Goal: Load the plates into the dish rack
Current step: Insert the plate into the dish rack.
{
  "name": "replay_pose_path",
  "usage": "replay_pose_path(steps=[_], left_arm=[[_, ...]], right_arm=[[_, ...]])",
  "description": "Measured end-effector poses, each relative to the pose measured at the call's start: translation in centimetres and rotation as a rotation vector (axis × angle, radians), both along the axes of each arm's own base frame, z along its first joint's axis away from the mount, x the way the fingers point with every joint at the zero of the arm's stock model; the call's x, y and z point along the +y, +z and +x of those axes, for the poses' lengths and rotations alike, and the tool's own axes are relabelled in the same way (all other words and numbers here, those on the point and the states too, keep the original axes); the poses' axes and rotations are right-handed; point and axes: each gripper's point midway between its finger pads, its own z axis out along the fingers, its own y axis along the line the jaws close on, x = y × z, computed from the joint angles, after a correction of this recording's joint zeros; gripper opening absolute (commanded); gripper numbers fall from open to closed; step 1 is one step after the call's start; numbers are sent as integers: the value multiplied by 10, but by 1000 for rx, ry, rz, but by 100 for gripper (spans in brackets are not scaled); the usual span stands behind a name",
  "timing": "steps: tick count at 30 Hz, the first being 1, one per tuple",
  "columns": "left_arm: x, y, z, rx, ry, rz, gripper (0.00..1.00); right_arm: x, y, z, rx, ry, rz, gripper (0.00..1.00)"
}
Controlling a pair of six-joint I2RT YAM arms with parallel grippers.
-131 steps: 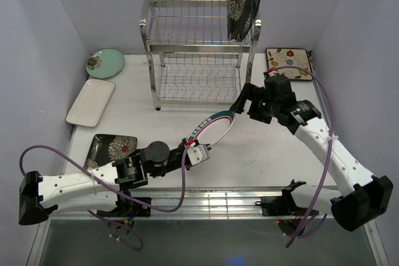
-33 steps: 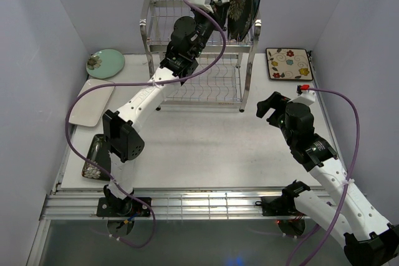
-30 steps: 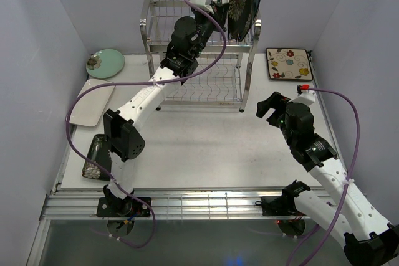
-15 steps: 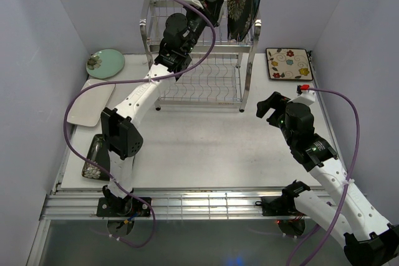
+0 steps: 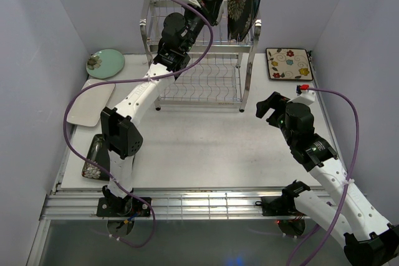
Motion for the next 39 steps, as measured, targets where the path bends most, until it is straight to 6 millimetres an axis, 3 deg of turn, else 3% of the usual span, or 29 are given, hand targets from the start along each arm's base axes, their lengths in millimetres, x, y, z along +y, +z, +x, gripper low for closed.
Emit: replay_pose_path(steps=[22,33,39], left_arm=[[1,9,-6,-3,-27,-45,0],[-30,11,-33,-13,-143,-30,0],[-24,11,-42,-11,-121,-17,0]], right_arm=[[2,-1,0,3,14,0,90],[3,-1,0,5,15,-1,90],[3,-1,1,4,15,0,90]])
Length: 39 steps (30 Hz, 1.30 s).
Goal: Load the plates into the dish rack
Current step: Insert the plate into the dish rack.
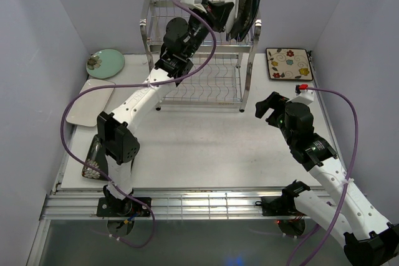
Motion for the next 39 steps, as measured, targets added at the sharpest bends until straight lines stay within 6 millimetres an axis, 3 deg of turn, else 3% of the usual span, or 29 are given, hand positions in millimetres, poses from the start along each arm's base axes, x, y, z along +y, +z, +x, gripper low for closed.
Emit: replay_pose_path(steps=[8,15,18,25,33,39], left_arm=[[13,8,6,-16,84,-8,0],[23,42,-3,-84,98,-52,0],[24,44,-4,-88,99,-55,0],[19,20,4,-55,104,-26,0],[12,-34,19,21,117,31,0],[12,-41,21,24,122,27,0]], right_arm=[[1,-2,1,6,2,-3,90],[2,-5,2,15,7,-5,90],[2,-5,2,15,7,-5,90],[2,-5,2,15,7,-5,90],[2,-5,2,15,7,-5,90],[3,-5,2,15,9,-5,90]])
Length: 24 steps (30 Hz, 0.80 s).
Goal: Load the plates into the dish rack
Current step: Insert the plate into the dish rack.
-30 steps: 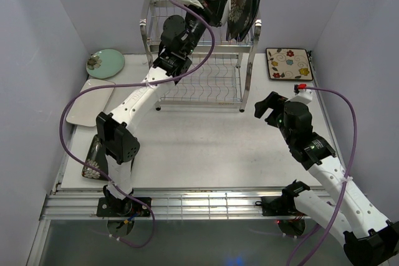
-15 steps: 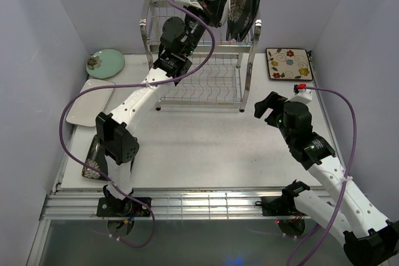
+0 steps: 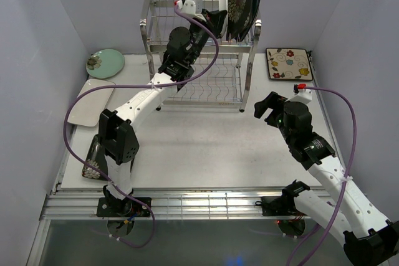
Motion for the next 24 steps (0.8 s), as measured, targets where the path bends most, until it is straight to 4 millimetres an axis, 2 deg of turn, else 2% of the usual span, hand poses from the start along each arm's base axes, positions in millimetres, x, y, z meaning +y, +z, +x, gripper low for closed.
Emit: replay_pose_path(steps=[9,17,20,23,24], left_arm=[[0,-3,0,-3,-2,-5,1],[-1,-2,0,-8,-11,0,27],[-3,-1,-3,-17,-27,0,34],[-4,1,-4,-26,-39,1,37],[-5,1,-5,-28,-40,1,42]], right_arm=[[1,0,0,1,5,1,90],[1,0,0,1,10,-1,90],[1,0,0,1,10,-1,90],[1,0,0,1,10,-1,90],[1,0,0,1,10,-1,90]])
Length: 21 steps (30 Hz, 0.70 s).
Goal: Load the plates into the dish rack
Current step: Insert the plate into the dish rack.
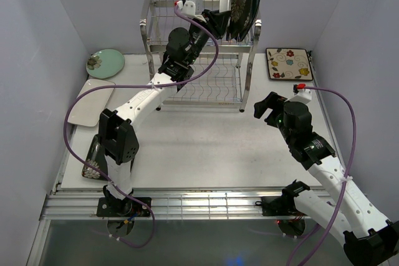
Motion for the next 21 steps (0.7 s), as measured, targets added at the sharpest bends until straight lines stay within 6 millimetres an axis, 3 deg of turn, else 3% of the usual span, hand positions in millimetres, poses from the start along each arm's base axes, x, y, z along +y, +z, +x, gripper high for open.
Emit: replay_pose_path(steps=[3,21], left_arm=[[-1,2,-1,-7,-6,-3,50],[-9,4,-9,-9,-16,-15,50]], right_arm=[[0,0,0,0,0,0,90],[0,0,0,0,0,-1,90]])
